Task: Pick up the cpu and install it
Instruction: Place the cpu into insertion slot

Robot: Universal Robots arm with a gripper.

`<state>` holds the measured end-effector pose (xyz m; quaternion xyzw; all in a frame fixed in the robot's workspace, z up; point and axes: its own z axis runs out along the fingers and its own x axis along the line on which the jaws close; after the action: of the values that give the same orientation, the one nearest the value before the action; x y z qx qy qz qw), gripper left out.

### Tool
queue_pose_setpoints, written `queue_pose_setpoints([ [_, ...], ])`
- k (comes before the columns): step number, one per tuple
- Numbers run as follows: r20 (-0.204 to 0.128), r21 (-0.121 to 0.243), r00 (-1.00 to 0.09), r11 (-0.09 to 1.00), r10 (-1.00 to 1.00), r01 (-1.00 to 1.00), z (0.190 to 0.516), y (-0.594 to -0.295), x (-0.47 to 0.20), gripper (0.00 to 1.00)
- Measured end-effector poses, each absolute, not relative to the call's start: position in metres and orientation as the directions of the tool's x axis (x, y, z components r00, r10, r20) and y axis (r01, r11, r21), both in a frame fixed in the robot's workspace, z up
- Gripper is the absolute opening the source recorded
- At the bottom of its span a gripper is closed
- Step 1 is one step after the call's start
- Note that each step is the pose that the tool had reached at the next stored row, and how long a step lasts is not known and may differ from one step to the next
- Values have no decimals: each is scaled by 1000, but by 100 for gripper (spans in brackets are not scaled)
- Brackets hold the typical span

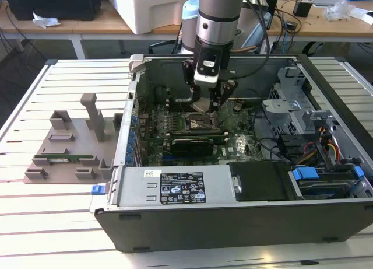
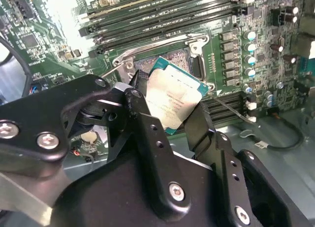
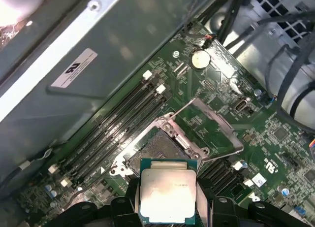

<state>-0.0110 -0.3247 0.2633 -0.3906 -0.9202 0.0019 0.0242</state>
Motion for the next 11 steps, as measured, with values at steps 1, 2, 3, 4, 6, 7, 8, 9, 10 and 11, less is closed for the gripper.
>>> queue_pose_setpoints([
  [1,43,-23,-679,680,733,733,263,-325,-11,54],
  [2,43,-23,-667,668,744,744,263,-325,-11,54],
  [3,43,-23,-658,660,751,751,263,-325,-11,54],
  [4,43,-23,-651,652,758,758,263,-325,-11,54],
  [6,43,-23,-623,624,781,781,263,-325,-11,54],
  [7,43,-23,-609,610,792,792,263,-325,-11,54],
  [8,43,-23,-596,597,802,802,263,-325,-11,54],
  [9,43,-23,-582,583,812,812,263,-325,-11,54],
  [10,43,-23,-569,570,821,821,263,-325,-11,54],
  [11,43,-23,-557,558,829,829,263,-325,-11,54],
])
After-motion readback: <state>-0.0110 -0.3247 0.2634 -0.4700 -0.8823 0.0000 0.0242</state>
